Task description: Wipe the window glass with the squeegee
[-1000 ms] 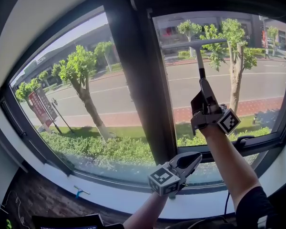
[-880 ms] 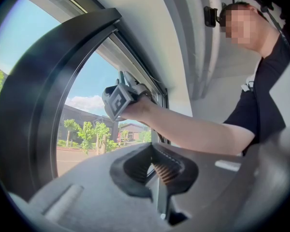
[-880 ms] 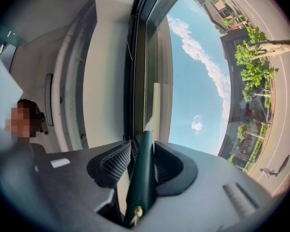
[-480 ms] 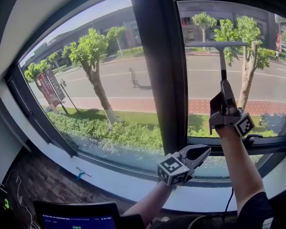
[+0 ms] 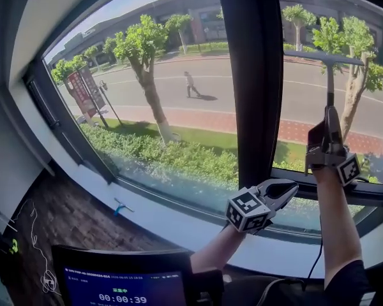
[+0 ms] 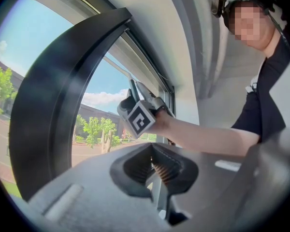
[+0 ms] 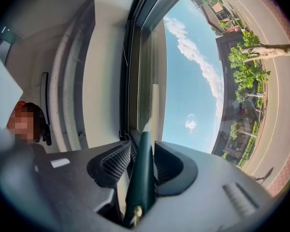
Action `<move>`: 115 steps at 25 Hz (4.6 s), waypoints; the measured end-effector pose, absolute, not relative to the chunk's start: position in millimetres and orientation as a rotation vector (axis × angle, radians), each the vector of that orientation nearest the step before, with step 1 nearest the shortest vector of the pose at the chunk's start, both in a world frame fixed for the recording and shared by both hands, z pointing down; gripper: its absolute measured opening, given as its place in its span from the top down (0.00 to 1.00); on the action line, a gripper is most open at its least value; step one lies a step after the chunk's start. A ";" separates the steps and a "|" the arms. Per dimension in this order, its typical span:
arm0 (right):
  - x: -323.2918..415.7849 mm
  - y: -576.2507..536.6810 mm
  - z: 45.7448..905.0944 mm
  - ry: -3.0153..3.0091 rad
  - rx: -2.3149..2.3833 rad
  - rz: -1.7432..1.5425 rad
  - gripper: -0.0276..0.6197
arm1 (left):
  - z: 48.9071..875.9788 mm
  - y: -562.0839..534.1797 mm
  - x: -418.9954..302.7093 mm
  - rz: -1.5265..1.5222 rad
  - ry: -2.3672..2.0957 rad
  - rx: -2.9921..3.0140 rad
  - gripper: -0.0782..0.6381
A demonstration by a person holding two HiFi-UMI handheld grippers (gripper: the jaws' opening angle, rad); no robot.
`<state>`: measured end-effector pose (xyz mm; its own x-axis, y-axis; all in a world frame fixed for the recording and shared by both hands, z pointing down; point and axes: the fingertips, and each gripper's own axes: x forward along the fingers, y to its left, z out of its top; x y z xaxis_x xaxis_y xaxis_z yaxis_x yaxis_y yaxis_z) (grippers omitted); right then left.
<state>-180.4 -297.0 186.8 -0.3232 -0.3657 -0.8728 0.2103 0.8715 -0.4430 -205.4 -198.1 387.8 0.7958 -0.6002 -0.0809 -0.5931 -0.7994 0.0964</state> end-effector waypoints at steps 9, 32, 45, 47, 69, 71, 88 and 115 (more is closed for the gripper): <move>-161.9 -341.4 231.1 1.901 -0.220 -0.462 0.71 | 379.4 -216.8 -212.5 -0.162 -0.957 2.912 0.89; -164.3 -333.0 287.8 1.876 -0.258 -0.541 0.71 | 396.8 -224.3 -213.3 -0.160 -0.957 2.878 0.89; -159.5 -327.3 327.4 1.876 -0.359 -0.613 0.71 | 406.6 -230.8 -220.6 -0.150 -0.970 2.881 0.89; -139.8 -323.6 371.9 1.888 -0.724 -0.760 0.71 | 408.6 -230.2 -223.1 -0.144 -0.973 2.880 0.89; -166.6 -306.1 386.6 1.869 -0.396 -0.695 0.72 | 412.5 -214.6 -230.5 -0.118 -0.960 2.869 0.89; -169.8 -303.7 382.7 1.815 -0.372 -0.754 0.72 | 407.3 -212.3 -229.1 -0.111 -0.950 2.860 0.89; -173.6 -293.3 408.4 1.741 -0.392 -0.887 0.71 | 411.3 -210.1 -233.0 -0.102 -0.960 2.852 0.89; -110.1 -264.4 612.5 1.698 -1.520 -1.351 0.71 | 430.6 -216.4 -224.4 -0.052 -0.866 2.833 0.89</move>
